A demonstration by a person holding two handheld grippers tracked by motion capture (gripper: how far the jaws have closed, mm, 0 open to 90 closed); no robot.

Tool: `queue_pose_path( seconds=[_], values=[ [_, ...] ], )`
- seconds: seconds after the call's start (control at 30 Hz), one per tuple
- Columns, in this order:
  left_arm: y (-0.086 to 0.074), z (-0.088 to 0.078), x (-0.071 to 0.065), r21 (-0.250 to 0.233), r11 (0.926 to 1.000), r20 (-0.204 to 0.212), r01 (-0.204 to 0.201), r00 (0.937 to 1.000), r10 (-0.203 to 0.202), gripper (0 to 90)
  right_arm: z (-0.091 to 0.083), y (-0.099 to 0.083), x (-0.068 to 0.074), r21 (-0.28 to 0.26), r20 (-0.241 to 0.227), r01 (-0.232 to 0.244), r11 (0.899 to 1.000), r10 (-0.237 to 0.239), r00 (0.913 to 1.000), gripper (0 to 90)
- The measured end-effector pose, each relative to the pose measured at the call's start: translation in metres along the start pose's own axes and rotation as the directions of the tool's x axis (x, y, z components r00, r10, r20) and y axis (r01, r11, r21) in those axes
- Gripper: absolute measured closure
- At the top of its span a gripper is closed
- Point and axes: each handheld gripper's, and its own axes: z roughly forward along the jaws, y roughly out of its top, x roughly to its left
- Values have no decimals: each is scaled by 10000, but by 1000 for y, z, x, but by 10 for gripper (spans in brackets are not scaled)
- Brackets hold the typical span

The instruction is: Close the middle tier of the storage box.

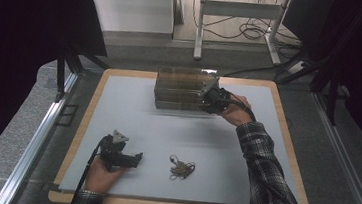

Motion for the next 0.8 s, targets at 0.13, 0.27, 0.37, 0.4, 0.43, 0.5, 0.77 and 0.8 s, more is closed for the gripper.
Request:
queue_pose_path(
  seconds=[0.13,0.27,0.37,0.4,0.43,0.5,0.77,0.8],
  values=[
    [0,0,0,-10,10000,2,1,10000,-1,8,3,0,-3,70,-168,108,9999,-107,9998,686],
    [0,0,0,-10,10000,4,2,10000,-2,8,9,-1,-7,182,-398,243,9995,-236,9989,708],
    [0,0,0,-14,10000,-6,0,10000,0,8,12,-2,-9,270,-463,288,9992,-275,9985,709],
    [0,0,0,-21,10000,-8,3,10000,-3,8,13,-3,-9,281,-495,307,9991,-292,9983,710],
    [0,0,0,-9,10000,7,5,10000,-5,8,14,-3,-10,318,-532,326,9990,-308,9981,713],
    [0,0,0,-9,10000,2,3,10000,-3,8,16,-4,-11,331,-611,362,9988,-341,9975,722],
    [0,0,0,-1,10000,1,0,10000,0,8,19,-5,-15,354,-889,524,9980,-491,9948,763],
    [0,0,0,-1,10000,1,-1,10000,1,7,19,-5,-16,341,-925,548,9979,-514,9944,765]
  ],
)
